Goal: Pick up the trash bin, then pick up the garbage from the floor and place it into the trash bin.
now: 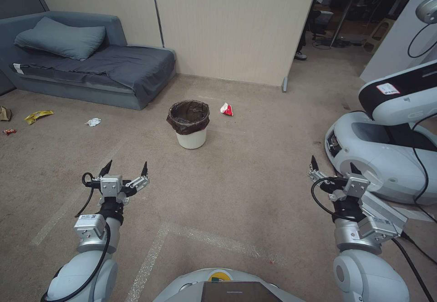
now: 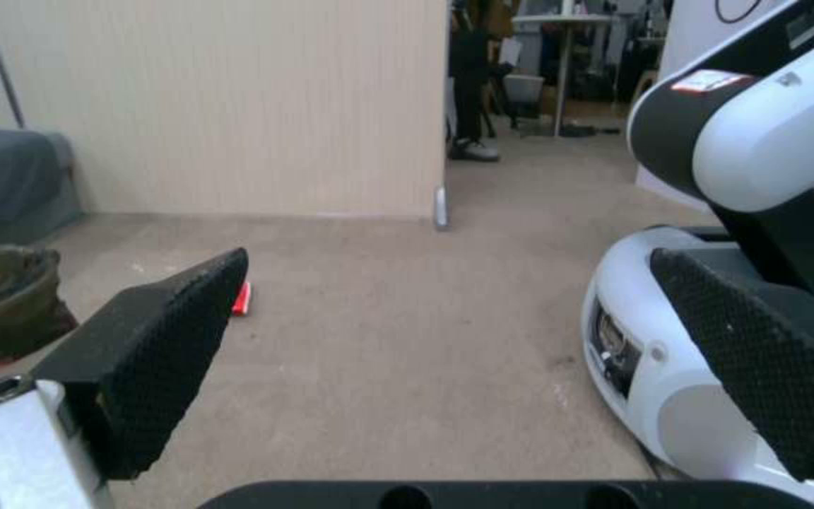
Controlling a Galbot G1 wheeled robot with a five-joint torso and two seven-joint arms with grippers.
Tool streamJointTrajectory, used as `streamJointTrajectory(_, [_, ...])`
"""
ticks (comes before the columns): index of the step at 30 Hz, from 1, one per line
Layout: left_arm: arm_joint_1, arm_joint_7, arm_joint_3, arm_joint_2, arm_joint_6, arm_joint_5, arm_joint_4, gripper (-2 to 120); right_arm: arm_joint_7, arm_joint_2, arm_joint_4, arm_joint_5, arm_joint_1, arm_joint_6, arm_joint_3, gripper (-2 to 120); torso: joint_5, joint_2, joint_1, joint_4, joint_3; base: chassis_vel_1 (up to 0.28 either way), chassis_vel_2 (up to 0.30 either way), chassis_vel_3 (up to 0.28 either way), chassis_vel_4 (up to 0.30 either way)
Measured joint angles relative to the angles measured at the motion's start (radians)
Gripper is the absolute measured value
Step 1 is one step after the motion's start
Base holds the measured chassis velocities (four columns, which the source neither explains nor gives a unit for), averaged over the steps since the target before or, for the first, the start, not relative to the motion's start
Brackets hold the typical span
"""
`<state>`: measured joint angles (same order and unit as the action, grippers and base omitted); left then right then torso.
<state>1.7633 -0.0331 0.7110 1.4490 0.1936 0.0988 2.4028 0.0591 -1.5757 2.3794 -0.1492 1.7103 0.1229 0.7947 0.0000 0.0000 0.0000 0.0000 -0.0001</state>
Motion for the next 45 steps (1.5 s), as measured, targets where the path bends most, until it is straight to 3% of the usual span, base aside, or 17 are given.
streamJointTrajectory(11, [-0.106, 0.003, -0.007, -0.020, -0.091, -0.003, -0.134, 100, -0.015, 0.025, -0.109, 0.028, -0.019, -0.139, -0.033, 100, -0.0001, 0.000, 0.000, -0.0003, 0.000, 0.000, 0.000, 0.000, 0.000])
streamJointTrajectory(16, [-0.060, -0.001, -0.009, 0.019, -0.134, -0.037, -0.130, 100, -0.006, 0.021, -0.111, 0.034, -0.018, -0.161, -0.049, 100, -0.0001, 0.000, 0.000, 0.0001, 0.000, 0.000, 0.000, 0.000, 0.000])
streamJointTrajectory(23, [-0.013, -0.009, -0.004, 0.020, -0.149, -0.045, -0.118, 100, -0.004, 0.015, -0.108, 0.040, -0.020, -0.158, -0.068, 100, 0.0000, 0.000, 0.000, 0.0001, 0.000, 0.000, 0.000, 0.000, 0.000])
streamJointTrajectory(45, [-0.010, -0.026, -0.007, 0.016, -0.127, -0.030, -0.100, 100, 0.017, 0.004, -0.110, 0.069, -0.022, -0.137, -0.063, 100, 0.0000, 0.000, 0.000, 0.0000, 0.000, -0.018, 0.014, 0.018, -0.013])
